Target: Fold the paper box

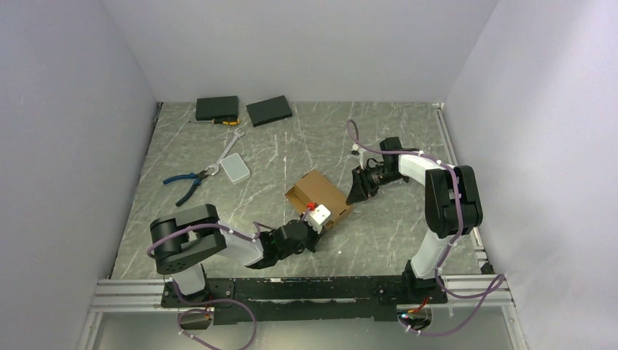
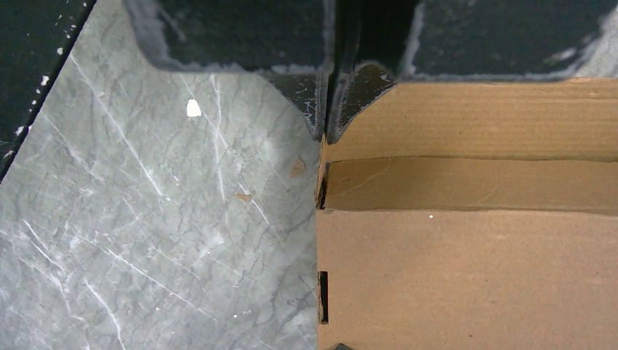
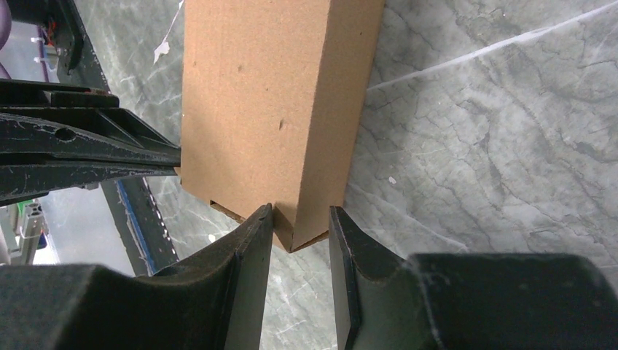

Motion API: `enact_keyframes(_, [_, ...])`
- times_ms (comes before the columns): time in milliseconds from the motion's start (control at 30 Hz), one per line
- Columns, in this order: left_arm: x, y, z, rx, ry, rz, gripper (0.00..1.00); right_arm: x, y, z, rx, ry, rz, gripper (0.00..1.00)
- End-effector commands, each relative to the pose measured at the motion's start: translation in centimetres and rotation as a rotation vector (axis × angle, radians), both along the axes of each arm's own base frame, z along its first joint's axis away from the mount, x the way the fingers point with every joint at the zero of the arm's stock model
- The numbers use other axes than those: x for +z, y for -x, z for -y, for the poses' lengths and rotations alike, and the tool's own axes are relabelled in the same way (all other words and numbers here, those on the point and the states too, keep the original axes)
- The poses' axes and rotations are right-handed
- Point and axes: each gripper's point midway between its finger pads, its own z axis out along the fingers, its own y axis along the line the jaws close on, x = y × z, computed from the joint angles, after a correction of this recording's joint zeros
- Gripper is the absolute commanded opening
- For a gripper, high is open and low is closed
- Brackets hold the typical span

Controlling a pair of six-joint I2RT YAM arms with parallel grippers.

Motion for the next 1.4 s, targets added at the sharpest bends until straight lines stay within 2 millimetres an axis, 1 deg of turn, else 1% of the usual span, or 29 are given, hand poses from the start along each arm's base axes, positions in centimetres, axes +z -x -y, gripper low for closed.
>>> enact_keyframes(0, [0.41, 0.21, 0.40, -0.007, 0.055, -0.009, 0.00, -2.21, -1.09, 1.27, 0.012, 0.108, 0.049, 0.36])
enact_keyframes(767, [0.01, 0.20, 0.20, 0.000, 0.085, -0.031, 0.00, -2.23, -1.07, 1.22, 0.015, 0.109, 0.050, 0.36])
enact_keyframes(1167, [0.05, -0.09, 0.00, 0.021, 0.114, -0.053, 0.00, -2.21, -1.04, 1.20, 0.015, 0.107, 0.049, 0.36])
enact_keyframes(1367, [0.33, -0.07, 0.27, 0.013, 0.125, -0.062, 0.00, -2.15, -1.04, 1.16, 0.017, 0.106, 0.051, 0.36])
